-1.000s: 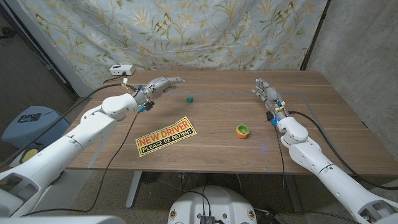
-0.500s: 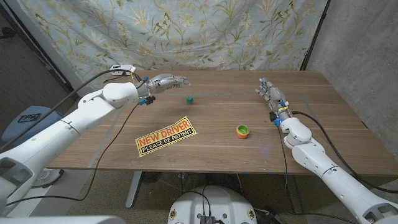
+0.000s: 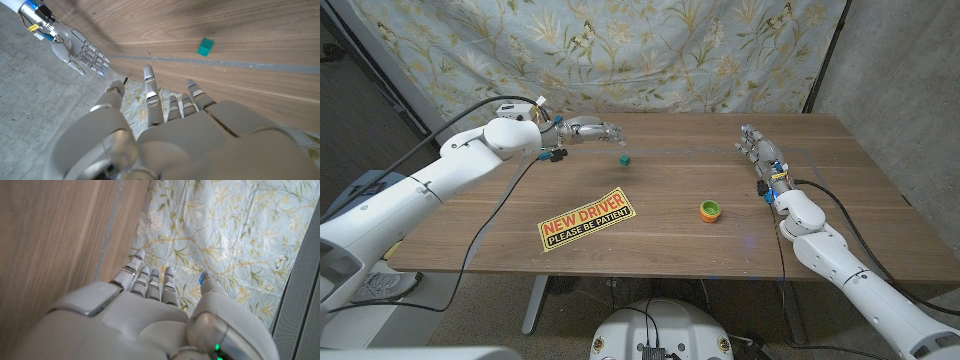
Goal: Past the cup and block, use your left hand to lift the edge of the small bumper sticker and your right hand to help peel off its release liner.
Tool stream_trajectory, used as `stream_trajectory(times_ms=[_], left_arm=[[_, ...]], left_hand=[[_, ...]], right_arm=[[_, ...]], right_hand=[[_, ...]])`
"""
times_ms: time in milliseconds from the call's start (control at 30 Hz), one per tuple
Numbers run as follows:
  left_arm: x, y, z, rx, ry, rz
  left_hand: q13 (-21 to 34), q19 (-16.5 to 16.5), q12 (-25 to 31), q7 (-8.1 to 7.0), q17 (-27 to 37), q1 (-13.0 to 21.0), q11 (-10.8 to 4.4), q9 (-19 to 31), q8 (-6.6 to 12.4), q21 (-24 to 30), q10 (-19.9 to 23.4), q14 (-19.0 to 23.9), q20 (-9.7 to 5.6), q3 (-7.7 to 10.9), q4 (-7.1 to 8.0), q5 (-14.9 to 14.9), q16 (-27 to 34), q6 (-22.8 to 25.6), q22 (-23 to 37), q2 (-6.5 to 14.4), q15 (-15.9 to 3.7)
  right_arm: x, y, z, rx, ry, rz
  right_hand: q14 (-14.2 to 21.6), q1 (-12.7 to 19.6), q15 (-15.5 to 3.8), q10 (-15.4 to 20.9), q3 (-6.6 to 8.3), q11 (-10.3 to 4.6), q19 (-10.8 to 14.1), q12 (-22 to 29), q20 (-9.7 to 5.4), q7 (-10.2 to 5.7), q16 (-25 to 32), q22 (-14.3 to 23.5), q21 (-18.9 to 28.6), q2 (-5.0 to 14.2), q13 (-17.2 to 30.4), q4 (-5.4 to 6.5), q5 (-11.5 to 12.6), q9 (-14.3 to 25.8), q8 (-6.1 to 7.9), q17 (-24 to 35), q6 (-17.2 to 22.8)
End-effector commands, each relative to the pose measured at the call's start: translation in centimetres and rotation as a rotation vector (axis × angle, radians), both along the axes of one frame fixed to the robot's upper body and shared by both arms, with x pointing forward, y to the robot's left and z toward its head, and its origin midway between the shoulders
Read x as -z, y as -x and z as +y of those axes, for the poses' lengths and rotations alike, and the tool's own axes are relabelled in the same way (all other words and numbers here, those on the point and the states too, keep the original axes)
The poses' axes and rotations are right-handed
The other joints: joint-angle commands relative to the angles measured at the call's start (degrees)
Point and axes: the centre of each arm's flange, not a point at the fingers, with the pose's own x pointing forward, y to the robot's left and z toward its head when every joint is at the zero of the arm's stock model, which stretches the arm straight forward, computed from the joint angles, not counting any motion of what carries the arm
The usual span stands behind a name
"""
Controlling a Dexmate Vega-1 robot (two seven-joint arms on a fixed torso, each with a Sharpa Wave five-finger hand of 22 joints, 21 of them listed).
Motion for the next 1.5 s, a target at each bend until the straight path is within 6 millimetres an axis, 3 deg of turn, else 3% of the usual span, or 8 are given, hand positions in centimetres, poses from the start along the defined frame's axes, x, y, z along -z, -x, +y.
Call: stream_trajectory(times_ms=[33,767,1500], left_arm=[[-1.5,0.4,-0.5,-0.029,-0.140,-0.005],[-3.9,-1.3,-3.3,-0.010,-0.407,0.084],[-5.2,-3.1,-5.7,0.025,-0.551,0.198]], left_hand=[[0.04,0.54,0.28,0.16,0.18,0.89,0.41,0.23,0.67,0.23,0.56,0.63,-0.03,-0.25,-0.29,0.49,0.30,1.42,0.10,-0.09,0.18],[-0.01,-0.89,-0.54,0.91,0.27,0.44,1.12,0.09,-1.88,-0.96,-1.16,-1.61,0.00,-1.66,0.12,0.55,-0.34,-1.91,0.15,-1.36,0.78],[-0.03,-1.69,-0.60,1.34,0.31,-0.16,1.47,0.03,-2.52,-1.26,-1.79,-2.66,0.13,-2.27,0.70,0.65,-0.27,-1.66,0.23,-0.91,1.13]], right_arm=[[0.1,0.5,-0.4,0.016,-0.007,-0.005],[0.4,1.3,-1.4,0.054,-0.026,-0.010],[0.2,1.7,-2.0,0.084,-0.040,-0.021]], right_hand=[[-0.08,0.65,0.23,-0.48,0.13,0.00,-0.02,-0.14,0.44,-0.03,0.08,0.21,0.06,-0.07,0.30,-0.39,0.22,0.28,0.13,0.09,0.56],[-0.16,0.66,0.70,-1.28,0.19,-0.03,-0.07,-0.12,0.85,-0.52,0.17,0.21,0.11,-0.03,0.31,-0.63,0.24,0.29,-0.08,0.11,0.20],[-0.31,0.59,1.11,-1.77,0.20,0.02,-0.07,-0.04,1.40,-0.78,0.24,0.21,0.15,-0.04,0.31,-0.79,0.24,0.30,-0.13,0.15,0.09]])
